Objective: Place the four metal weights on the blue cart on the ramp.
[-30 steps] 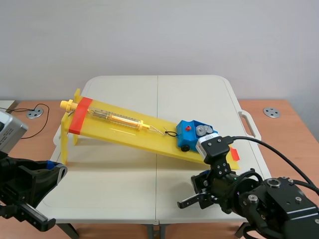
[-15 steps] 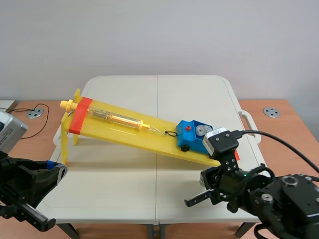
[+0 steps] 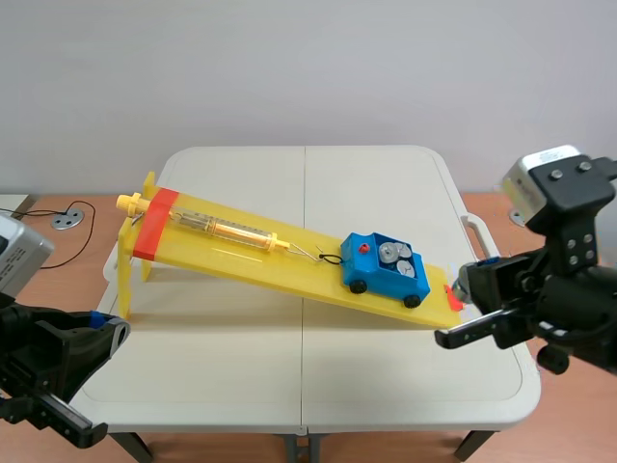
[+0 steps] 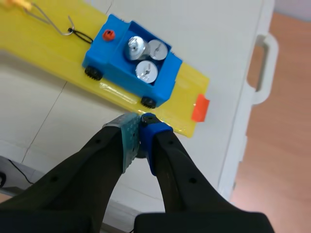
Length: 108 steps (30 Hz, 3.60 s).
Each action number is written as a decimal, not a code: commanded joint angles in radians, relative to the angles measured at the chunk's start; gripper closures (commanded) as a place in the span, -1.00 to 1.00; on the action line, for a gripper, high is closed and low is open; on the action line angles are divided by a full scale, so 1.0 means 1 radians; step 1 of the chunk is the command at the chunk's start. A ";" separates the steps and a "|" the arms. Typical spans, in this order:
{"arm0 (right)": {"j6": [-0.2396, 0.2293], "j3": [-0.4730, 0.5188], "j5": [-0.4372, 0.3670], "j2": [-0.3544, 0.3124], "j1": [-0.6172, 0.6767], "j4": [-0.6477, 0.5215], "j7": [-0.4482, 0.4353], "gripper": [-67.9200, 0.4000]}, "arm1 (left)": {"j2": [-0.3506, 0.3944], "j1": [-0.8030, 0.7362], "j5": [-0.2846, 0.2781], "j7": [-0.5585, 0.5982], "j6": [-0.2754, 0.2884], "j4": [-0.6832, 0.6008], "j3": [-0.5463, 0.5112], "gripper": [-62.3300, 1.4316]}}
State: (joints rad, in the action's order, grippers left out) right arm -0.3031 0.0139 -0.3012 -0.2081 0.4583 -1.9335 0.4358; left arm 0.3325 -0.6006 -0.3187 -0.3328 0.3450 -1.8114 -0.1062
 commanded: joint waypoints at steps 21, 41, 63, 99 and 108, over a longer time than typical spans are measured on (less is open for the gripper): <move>-0.007 -0.059 -0.019 0.051 -0.373 0.184 -0.113 0.97 | -0.010 0.006 -0.051 0.096 0.025 -0.046 -0.014 0.86; 0.023 -0.160 0.063 0.139 -0.551 0.425 -0.158 0.97 | -0.011 0.006 -0.051 0.096 0.025 -0.046 -0.014 0.86; 0.012 -0.152 0.088 0.149 -0.560 0.420 -0.165 0.36 | -0.011 0.006 -0.051 0.096 0.025 -0.046 -0.014 0.86; -0.302 0.259 -0.156 -0.201 0.248 -0.079 -0.075 0.97 | -0.198 0.279 0.267 0.122 0.009 -0.109 0.198 0.86; -0.347 0.380 -0.157 -0.196 0.440 -0.080 -0.084 0.97 | -0.251 0.418 0.383 0.134 -0.077 0.026 0.263 0.86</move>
State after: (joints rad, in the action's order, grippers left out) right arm -0.6182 0.3599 -0.3908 -0.3626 0.8948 -1.9106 0.4721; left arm 0.0994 -0.2222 0.0864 -0.3286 0.3145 -1.7443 0.1677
